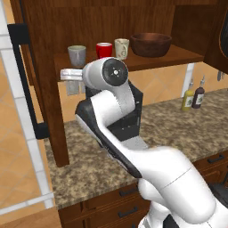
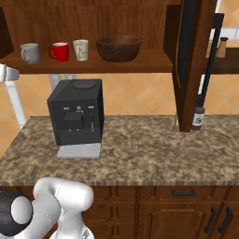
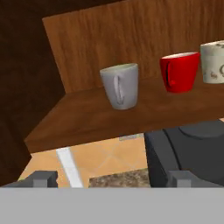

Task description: Gather all objects into one cabinet and sort the glasses and bowls to opposite sides.

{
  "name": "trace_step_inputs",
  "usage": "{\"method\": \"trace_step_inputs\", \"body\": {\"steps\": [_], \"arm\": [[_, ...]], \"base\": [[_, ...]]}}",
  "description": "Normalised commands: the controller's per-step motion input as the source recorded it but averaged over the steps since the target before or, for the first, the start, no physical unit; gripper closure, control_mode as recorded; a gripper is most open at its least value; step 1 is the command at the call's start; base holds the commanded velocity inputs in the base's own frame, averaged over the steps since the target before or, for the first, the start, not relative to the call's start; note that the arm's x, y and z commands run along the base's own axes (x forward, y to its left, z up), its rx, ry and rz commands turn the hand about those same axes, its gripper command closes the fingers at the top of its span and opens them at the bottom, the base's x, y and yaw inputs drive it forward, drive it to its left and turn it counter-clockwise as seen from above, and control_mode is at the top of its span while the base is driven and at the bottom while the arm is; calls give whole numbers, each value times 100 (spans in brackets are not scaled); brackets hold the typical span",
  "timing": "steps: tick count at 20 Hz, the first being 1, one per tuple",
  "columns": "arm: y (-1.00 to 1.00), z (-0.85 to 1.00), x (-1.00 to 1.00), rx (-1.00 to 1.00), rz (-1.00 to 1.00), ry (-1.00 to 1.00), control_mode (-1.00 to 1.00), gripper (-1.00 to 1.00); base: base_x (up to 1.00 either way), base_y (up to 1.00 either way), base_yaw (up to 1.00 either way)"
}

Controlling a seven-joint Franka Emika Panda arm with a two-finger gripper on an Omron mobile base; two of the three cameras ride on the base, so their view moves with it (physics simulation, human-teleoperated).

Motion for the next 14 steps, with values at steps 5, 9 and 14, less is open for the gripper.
{"method": "trace_step_inputs", "body": {"steps": [5, 9, 14], "arm": [[-82, -51, -50, -27, -1, 5, -100, -100], [-89, -30, -30, -21, 0, -3, -100, -100], [-67, 6, 0, -6, 2, -10, -100, -100]], "base": [[0, 0, 0], [0, 0, 0], [0, 0, 0]]}}
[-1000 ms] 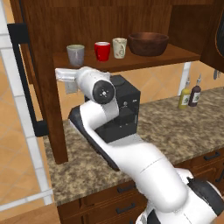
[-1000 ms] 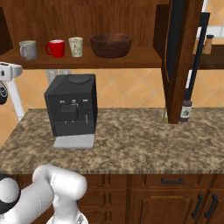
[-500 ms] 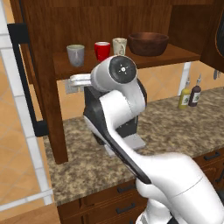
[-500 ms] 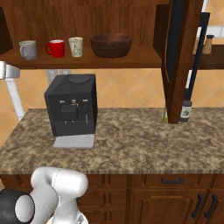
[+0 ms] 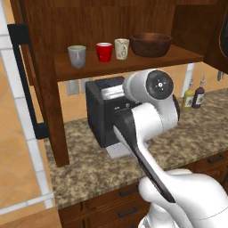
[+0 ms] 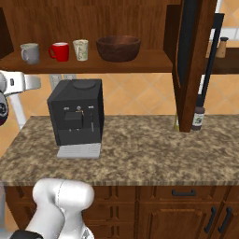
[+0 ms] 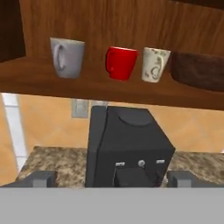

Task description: Gather all objects into one cabinet and sort the glasses and bowls to opposite sides.

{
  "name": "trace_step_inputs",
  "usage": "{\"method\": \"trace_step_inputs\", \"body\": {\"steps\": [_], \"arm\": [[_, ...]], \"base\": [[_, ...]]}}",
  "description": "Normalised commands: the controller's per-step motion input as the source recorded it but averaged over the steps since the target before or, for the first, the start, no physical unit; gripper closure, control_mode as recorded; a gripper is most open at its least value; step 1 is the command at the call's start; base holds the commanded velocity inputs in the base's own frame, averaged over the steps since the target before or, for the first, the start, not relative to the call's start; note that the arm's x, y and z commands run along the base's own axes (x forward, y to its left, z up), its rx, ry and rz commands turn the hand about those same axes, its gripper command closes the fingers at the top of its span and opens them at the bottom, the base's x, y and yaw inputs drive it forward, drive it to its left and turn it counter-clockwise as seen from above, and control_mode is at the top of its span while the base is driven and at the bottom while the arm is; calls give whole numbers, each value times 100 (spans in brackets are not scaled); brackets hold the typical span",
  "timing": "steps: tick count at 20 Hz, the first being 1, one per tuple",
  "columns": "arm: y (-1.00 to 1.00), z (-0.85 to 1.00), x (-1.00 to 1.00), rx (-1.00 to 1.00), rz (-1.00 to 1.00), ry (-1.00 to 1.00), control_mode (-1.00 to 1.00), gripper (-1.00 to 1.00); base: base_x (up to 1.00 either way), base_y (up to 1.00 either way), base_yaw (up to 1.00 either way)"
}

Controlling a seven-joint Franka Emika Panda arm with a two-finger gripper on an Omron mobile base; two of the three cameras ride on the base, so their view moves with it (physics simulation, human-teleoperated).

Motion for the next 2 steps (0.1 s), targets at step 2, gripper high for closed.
{"method": "trace_step_inputs", "body": {"steps": [2], "arm": [[-61, 32, -9, 0, 7, 0, -100, -100]], "base": [[0, 0, 0]]}}
